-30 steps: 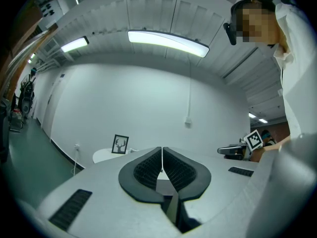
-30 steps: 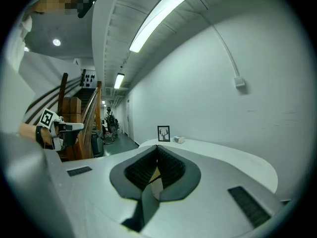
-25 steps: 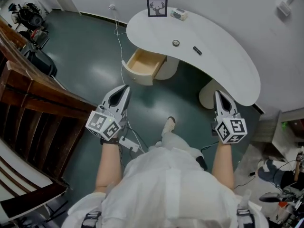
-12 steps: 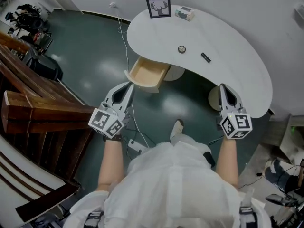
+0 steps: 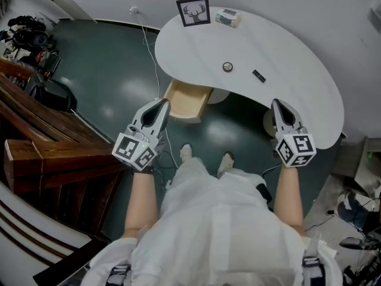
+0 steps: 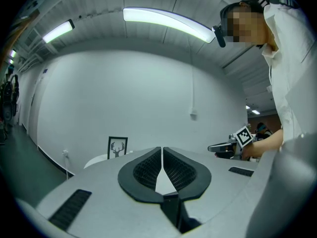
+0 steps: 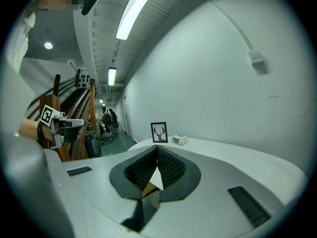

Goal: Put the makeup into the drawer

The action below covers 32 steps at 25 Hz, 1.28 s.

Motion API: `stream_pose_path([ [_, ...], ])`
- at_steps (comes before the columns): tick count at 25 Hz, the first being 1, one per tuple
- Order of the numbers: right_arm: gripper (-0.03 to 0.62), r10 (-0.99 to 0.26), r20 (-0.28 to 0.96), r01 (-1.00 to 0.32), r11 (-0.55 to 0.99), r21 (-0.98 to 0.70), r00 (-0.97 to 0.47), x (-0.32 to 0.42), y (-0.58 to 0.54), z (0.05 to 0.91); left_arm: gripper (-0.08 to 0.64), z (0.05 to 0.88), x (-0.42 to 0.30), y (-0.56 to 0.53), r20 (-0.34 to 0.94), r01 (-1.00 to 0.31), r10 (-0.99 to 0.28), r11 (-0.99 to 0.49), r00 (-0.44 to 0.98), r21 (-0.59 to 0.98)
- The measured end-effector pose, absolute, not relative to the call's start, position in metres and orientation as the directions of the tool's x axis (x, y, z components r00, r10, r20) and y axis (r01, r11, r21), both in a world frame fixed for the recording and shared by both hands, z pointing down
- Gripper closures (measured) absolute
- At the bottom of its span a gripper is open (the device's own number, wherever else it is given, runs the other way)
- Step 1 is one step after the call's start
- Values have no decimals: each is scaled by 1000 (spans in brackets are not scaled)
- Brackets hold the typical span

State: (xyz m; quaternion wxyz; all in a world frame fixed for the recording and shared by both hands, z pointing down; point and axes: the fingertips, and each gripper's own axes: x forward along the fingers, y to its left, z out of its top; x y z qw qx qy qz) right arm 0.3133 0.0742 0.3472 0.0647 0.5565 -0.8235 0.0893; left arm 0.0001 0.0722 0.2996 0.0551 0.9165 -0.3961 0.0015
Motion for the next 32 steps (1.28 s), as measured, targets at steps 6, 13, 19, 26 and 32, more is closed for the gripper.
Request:
stream_pose_path([
  [6,583,-915,255,-950,307,-57,-311,283,48,360,537,307,-19,20,56,-653,-651,-751,757,95],
  [13,583,-932,294,-977,210,-41,-213,241,19,374,537,322,-47,-38,76,-538,-533,-835,843,111],
  [19,581,-920,334,-978,207,-36,-207,202,-13,399,537,347,-63,-79,110,-478,-467,-869,877,126],
  [26,546,-902,379,-977,210,-36,-207,168,-45,426,537,362,-80,-103,118,-424,-410,-896,904,135],
  [32,501,-876,431,-974,223,-36,-216,160,-76,451,535,380,-86,-126,150,-419,-399,-896,905,148],
])
